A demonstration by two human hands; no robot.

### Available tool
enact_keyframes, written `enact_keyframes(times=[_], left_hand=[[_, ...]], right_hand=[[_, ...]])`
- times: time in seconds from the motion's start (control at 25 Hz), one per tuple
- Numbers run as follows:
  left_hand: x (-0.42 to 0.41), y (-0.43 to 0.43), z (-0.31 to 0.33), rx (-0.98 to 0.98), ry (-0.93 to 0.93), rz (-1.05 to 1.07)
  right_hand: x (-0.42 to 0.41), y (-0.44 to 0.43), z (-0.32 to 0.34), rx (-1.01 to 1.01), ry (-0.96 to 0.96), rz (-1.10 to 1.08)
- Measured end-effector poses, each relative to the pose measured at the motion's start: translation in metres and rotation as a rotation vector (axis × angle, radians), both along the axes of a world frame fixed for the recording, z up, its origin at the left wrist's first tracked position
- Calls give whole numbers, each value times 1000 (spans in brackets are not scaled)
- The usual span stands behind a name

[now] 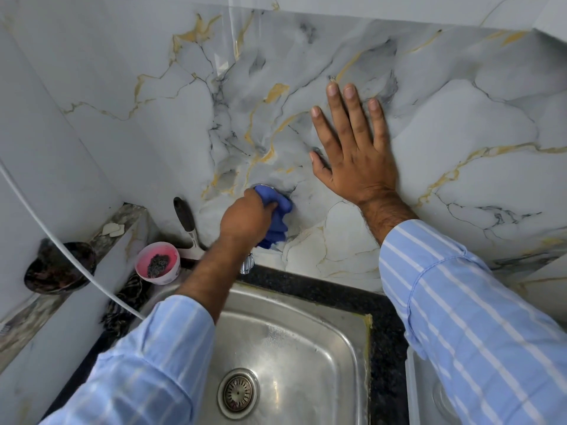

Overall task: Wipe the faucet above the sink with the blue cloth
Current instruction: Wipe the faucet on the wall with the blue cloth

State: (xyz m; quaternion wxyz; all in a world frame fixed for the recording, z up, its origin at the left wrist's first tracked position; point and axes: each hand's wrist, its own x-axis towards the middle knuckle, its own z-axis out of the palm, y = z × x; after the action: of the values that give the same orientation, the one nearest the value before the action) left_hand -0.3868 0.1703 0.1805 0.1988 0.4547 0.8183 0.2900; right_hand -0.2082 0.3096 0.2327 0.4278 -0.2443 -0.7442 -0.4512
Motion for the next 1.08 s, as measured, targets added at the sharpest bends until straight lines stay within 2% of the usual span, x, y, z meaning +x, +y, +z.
enact_keyframes(times=[0.08, 0.12, 0.16, 0.28, 0.44, 0.6, 0.84, 1.08], left_hand=[[13, -8, 1, -44, 296, 1], [16, -14, -1, -22, 373, 20], [17, -23, -3, 22, 355, 47], [17, -58, -20, 223, 58, 73], [15, -77, -44, 323, 80, 70], [13, -87, -62, 399, -8, 40], [5, -100, -73, 365, -177, -86], [-4, -111, -80, 258, -171, -101]], right_hand=[[1, 0, 1, -1, 3, 2], [1, 0, 1, 1, 4, -3], [0, 1, 1, 2, 5, -7], [0, 1, -1, -10, 9, -3], [-1, 1, 0, -20, 14, 4], [-1, 2, -1, -18, 10, -16], [0, 3, -1, -29, 3, -31], [3, -8, 6, -81, -35, -39]])
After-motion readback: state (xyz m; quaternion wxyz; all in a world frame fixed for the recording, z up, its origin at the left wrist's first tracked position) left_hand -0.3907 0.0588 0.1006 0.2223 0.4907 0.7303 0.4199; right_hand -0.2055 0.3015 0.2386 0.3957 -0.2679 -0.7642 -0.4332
